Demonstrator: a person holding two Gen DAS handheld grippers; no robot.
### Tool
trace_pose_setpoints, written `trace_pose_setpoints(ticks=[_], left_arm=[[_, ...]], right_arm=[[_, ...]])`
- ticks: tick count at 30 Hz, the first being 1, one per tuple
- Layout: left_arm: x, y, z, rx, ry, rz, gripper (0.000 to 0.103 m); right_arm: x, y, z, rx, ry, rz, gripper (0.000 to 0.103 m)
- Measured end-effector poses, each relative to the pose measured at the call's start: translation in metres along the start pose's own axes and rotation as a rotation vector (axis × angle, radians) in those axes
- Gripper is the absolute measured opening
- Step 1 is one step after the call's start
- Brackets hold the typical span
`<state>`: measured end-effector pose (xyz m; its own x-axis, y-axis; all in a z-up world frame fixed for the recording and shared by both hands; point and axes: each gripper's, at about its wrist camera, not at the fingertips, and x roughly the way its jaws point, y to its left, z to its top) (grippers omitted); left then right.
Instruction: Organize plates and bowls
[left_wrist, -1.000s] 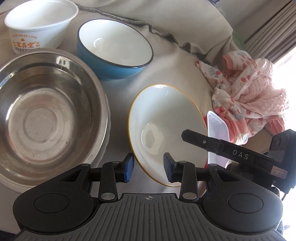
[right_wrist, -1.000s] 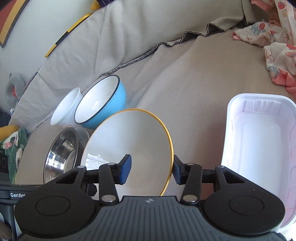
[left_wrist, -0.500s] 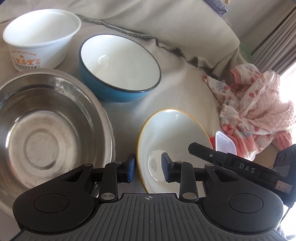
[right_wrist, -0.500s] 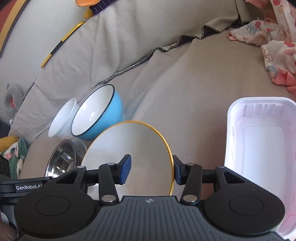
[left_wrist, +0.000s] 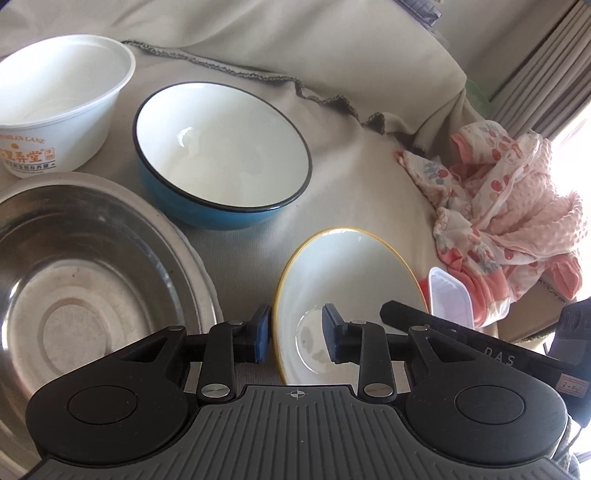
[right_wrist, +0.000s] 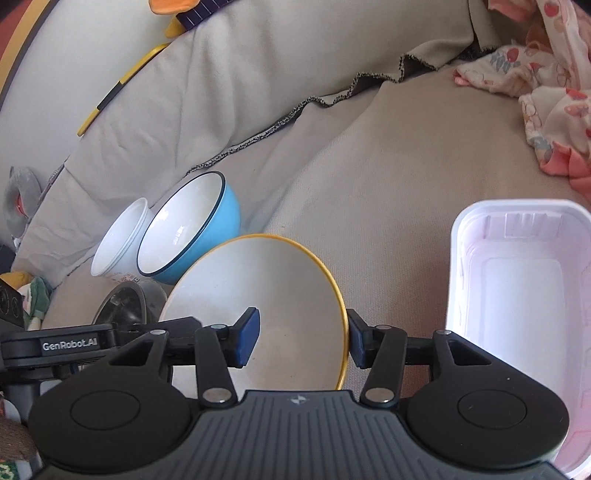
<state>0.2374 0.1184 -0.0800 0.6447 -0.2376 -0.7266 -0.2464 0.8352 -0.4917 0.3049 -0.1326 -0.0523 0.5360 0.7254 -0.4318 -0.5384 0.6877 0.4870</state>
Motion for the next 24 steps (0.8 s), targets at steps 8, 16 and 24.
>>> trace_pose_setpoints(ticks=[8,16,24], left_arm=[[-0.062,0.045,0.04,-0.099,-0.199,0.086,0.032],[-0.02,0.076,0.088,-0.103,-0.136,0.136,0.033],[0.017,0.081,0.103,-0.033,-0.065,0.126,0.034]], right_arm=[[-0.025,0.033,0.035,-0.121,-0.101,-0.075,0.065],[0.041,0.085,0.081,-0.121,0.089,0.01,0.081],[0.134,0.104,0.106,-0.138,0.25,-0.089,0.084]])
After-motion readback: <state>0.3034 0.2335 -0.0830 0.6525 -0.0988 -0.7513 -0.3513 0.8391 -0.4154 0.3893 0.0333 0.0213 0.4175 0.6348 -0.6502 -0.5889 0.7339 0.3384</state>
